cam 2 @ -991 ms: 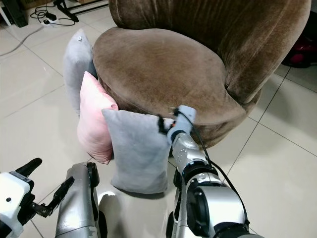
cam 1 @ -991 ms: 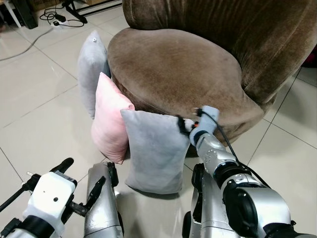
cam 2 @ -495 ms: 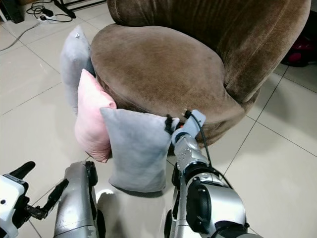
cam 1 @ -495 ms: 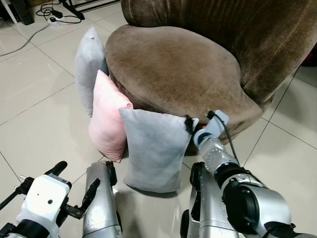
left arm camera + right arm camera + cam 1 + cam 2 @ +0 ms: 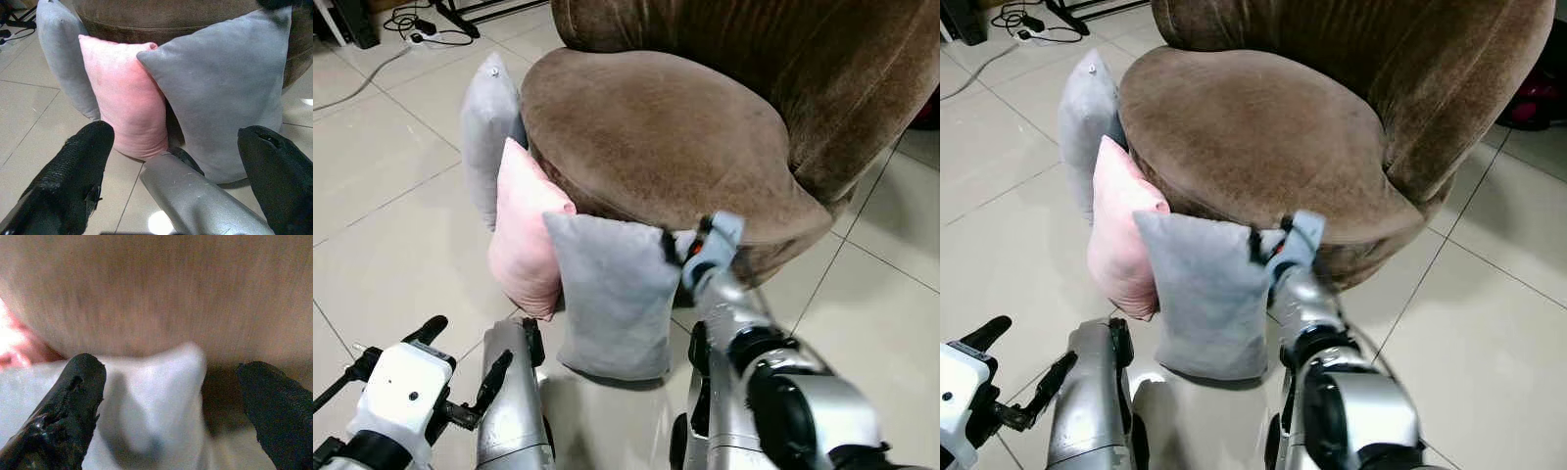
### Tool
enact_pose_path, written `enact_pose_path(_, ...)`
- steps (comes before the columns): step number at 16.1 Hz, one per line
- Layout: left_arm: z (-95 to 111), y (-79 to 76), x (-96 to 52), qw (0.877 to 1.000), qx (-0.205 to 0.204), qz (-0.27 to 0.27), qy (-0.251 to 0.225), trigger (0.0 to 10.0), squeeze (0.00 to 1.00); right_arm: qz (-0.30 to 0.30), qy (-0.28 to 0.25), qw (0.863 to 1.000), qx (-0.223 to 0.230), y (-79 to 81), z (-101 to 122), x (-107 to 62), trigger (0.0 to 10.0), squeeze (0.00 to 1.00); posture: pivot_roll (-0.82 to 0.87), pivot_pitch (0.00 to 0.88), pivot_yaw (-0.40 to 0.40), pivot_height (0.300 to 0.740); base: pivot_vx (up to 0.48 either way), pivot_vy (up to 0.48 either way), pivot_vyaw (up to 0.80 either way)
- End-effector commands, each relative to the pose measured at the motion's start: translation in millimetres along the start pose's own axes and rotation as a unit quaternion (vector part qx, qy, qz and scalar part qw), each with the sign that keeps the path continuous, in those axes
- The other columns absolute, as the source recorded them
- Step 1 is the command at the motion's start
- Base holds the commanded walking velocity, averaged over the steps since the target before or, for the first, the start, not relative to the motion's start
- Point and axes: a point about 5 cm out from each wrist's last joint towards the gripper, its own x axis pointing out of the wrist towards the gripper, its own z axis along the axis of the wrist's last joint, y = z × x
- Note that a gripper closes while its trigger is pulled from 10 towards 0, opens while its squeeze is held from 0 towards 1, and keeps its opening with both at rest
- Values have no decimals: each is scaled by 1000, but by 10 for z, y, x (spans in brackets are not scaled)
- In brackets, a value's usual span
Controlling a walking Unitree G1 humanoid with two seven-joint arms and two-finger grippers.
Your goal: Move the pillow to the sofa from floor
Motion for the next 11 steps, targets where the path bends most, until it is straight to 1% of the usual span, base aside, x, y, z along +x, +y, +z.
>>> enact_pose_path(1, 0, 7, -10, 1000, 3, -2, 3, 10000, 0, 26, -34, 998, -46, 9, 181, 29, 10000, 1000, 104, 148, -50, 445, 0, 0, 0)
enact_pose_path(2, 1, 10, -5, 1000, 3, -1, 2, 10000, 0, 42, -45, 994, -87, 4, 298, 50, 10000, 1000, 105, 147, -50, 445, 0, 0, 0)
enact_pose_path(3, 3, 14, -1, 1000, 3, 0, 1, 10000, 0, 69, -52, 989, -118, 33, 375, 63, 10000, 1000, 105, 145, -50, 445, 0, 0, 0)
enact_pose_path(4, 3, 17, 5, 1000, 5, -2, 0, 10000, 0, 168, -48, 969, -174, 200, 419, 61, 10000, 1000, 106, 144, -51, 445, 0, 0, 0)
enact_pose_path(5, 1, 24, 6, 1000, 5, -3, 0, 10000, 0, 242, -25, 943, -228, 324, 367, 38, 10000, 1000, 105, 144, -50, 445, 0, 0, 0)
enact_pose_path(6, 1, 27, 7, 1000, 5, -4, 0, 10000, 0, 276, -5, 924, -266, 375, 312, 20, 10000, 1000, 103, 144, -49, 445, 0, 0, 0)
enact_pose_path(7, -2, 29, 9, 1000, 6, -6, 0, 10000, 0, 327, 41, 880, -342, 429, 167, -20, 10000, 1000, 102, 145, -50, 445, 0, 0, 0)
enact_pose_path(8, -3, 29, 9, 1000, 6, -8, 1, 10000, 0, 337, 56, 866, -366, 438, 120, -32, 10000, 1000, 102, 146, -50, 445, 0, 0, 0)
enact_pose_path(9, -4, 26, 6, 1000, 7, -10, 1, 10000, 0, 334, 70, 852, -397, 467, 41, -38, 10000, 1000, 105, 147, -49, 445, 0, 0, 0)
enact_pose_path(10, -2, 25, 1, 1000, 8, -10, 2, 10000, 0, 324, 73, 848, -412, 478, 10, -35, 10000, 1000, 108, 149, -48, 445, 0, 0, 0)
enact_pose_path(11, -2, 27, -2, 1000, 9, -11, 3, 10000, 0, 276, 68, 849, -446, 497, -30, -9, 10000, 1000, 108, 149, -48, 445, 0, 0, 0)
